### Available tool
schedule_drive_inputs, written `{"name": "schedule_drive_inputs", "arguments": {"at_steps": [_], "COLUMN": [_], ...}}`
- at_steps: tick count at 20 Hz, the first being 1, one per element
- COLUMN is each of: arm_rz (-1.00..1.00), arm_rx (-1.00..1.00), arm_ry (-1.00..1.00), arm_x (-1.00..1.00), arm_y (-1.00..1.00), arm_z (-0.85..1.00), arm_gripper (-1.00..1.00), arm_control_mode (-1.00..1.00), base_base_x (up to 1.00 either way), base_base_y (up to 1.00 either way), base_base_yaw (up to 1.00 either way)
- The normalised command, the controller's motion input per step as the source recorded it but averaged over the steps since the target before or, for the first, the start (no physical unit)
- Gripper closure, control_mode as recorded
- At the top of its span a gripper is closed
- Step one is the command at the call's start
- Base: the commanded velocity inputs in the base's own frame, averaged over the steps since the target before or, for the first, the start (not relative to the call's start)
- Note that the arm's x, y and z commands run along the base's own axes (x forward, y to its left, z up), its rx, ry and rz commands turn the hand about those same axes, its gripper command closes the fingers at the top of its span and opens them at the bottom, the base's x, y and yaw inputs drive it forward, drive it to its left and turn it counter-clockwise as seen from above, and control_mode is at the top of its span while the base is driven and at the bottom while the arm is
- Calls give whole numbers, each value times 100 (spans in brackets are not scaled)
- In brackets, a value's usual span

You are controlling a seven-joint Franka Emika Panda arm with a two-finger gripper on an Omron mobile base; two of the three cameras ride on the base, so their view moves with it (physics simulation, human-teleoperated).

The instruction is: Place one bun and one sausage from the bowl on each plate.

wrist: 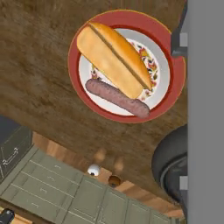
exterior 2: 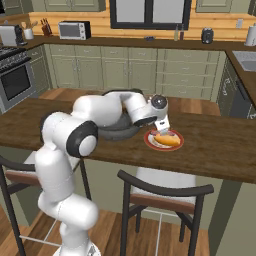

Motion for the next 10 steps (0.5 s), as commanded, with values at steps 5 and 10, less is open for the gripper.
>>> {"name": "schedule_drive_inputs", "arguments": {"at_steps": [5, 10], "arm_rz": [-3, 2], "arm_rx": [-13, -22], "arm_ry": [-4, -75], "arm_x": [-54, -98], "arm_y": [22, 54], "arm_z": [-19, -1], "arm_gripper": [-100, -100], "arm_control_mode": [-100, -100], "base_base_x": [0, 0], "base_base_y": [0, 0], "base_base_yaw": [0, 0]}}
